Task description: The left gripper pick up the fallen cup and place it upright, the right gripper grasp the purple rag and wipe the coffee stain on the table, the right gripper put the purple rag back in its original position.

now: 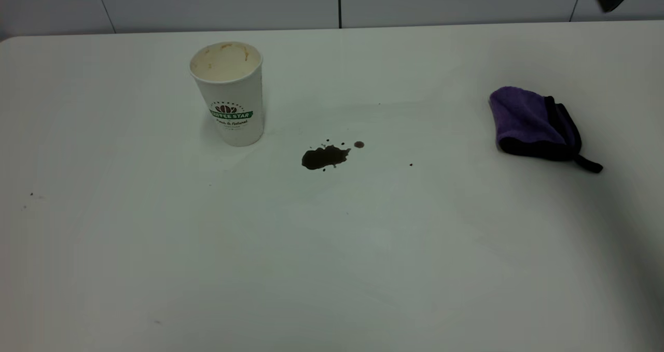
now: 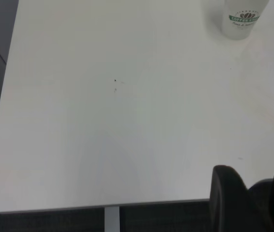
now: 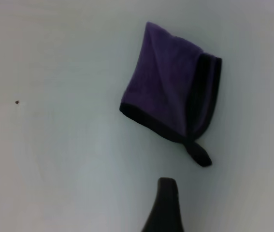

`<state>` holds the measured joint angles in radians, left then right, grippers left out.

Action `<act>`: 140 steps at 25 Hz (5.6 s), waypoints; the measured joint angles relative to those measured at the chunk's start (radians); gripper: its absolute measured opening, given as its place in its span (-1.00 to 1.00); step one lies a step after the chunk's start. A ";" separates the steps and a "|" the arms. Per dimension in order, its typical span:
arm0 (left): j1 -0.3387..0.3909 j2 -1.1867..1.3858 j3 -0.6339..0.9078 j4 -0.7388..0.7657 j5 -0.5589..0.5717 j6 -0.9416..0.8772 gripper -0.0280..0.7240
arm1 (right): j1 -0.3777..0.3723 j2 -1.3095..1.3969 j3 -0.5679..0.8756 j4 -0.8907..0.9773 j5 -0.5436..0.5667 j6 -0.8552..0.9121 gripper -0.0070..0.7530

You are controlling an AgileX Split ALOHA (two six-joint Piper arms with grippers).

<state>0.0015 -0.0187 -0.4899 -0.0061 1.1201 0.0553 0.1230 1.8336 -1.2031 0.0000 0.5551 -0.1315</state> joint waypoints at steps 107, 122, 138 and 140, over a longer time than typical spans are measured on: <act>0.000 0.000 0.003 -0.001 0.000 0.000 -0.29 | 0.106 0.985 -1.108 -0.008 0.429 0.249 -0.66; 0.000 0.000 0.003 -0.001 0.000 0.000 -0.29 | 0.088 0.577 -1.173 -0.035 0.666 0.083 0.93; 0.000 0.000 0.003 -0.001 0.000 0.000 -0.29 | 0.099 -0.621 -0.091 0.000 0.687 0.052 0.87; 0.000 0.000 0.003 -0.001 0.000 0.000 -0.29 | 0.099 -0.766 0.041 0.000 0.687 0.066 0.85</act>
<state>0.0015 -0.0187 -0.4872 -0.0070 1.1201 0.0553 0.2220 1.0673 -1.1625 0.0000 1.2421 -0.0658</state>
